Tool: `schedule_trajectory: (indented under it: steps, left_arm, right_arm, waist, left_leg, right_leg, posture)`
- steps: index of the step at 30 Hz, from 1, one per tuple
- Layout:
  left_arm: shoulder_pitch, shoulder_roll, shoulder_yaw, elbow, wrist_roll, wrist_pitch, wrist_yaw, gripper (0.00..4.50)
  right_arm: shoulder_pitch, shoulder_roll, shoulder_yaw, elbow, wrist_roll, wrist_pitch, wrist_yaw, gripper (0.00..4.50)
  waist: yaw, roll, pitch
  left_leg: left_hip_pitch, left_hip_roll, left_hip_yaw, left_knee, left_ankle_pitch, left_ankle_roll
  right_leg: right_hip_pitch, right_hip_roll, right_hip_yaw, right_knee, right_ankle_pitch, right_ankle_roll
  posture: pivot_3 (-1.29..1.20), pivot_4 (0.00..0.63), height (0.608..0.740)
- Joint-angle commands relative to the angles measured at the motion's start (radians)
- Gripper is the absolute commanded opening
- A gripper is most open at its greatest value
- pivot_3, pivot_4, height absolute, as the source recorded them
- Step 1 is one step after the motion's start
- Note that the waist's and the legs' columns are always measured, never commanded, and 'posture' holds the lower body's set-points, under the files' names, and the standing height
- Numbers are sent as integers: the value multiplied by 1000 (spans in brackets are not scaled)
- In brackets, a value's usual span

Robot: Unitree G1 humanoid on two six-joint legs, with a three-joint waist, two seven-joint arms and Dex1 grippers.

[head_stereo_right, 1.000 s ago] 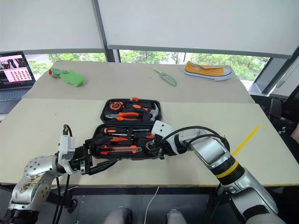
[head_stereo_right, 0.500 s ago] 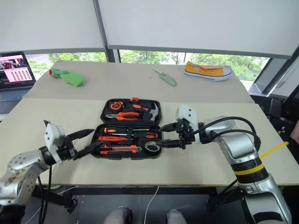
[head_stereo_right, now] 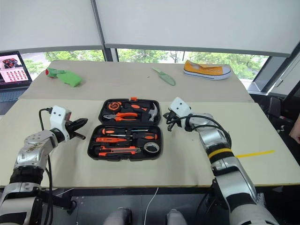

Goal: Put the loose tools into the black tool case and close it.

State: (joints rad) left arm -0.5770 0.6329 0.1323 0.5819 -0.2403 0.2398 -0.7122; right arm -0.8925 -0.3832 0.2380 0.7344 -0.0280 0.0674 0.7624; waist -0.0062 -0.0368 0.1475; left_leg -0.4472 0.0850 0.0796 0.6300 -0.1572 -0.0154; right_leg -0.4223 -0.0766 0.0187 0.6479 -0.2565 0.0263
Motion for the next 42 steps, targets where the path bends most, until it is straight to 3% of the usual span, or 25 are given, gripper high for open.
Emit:
schedule_trajectory:
  steps: [1, 9, 16, 23, 31, 34, 39, 42]
  left_arm:
    - [-59, -11, -24, 29, 9, -2, -56, 17]
    - [-97, -49, -58, 82, -31, -11, -312, 17]
    - [-45, -97, -98, -65, -55, 5, -448, 17]
    - [81, -135, -145, -274, -43, 72, -412, 17]
    - [147, -137, -102, -326, -55, 129, -338, 17]
    - [150, -118, -78, -342, -80, 188, -329, 767]
    - [139, -1, -52, -350, -92, 308, -358, 2519]
    - [123, 48, -17, -393, -180, 410, -405, 3679]
  right_arm:
    - [-43, 30, 0, 64, -16, -49, 19, 0]
    - [-3, 52, -18, 12, 33, -37, 160, 0]
    - [177, -57, -39, -294, 80, 80, 275, 0]
    - [380, -176, -86, -582, 113, 217, 289, 0]
    - [439, -207, -133, -592, 102, 185, 237, 0]
    - [435, -216, -171, -603, 150, 253, 244, 0]
    - [446, -318, -205, -732, 213, 385, 303, 1506]
    - [418, -373, -230, -843, 247, 589, 260, 2550]
  waist:
    - [-2, 0, 0]
    - [1, 0, 0]
    - [16, 0, 0]
    - [19, 0, 0]
    - [19, 0, 0]
    - [18, 0, 0]
    - [16, 0, 0]
    - [9, 0, 0]
  left_leg:
    - [0, 0, 0, 0, 0, 0]
    - [0, 0, 0, 1, 0, -1]
    - [-4, -1, -1, 0, 0, -1]
    - [-4, -1, -1, 3, 0, -1]
    - [0, -1, -2, 5, 0, -1]
    - [0, -1, -2, 5, 0, -1]
    - [-1, -1, -2, 5, 0, -1]
    - [0, 0, -2, 4, 0, -1]
  right_leg:
    - [0, 0, 0, 0, 0, 0]
    - [0, 0, 0, 1, 0, 0]
    - [-1, -1, -1, -1, 0, 1]
    - [0, -1, -1, 0, -1, 2]
    - [3, 0, -1, 1, 0, 1]
    - [3, 0, 0, 1, 0, 2]
    - [2, 0, 0, 1, 0, 2]
    - [2, 0, 0, 1, 0, 1]
  posture:
    - [0, 150, 740]
    - [0, 150, 740]
    - [0, 150, 740]
    - [0, 150, 740]
    - [0, 150, 740]
    - [0, 150, 740]
    - [0, 150, 740]
    - [0, 150, 740]
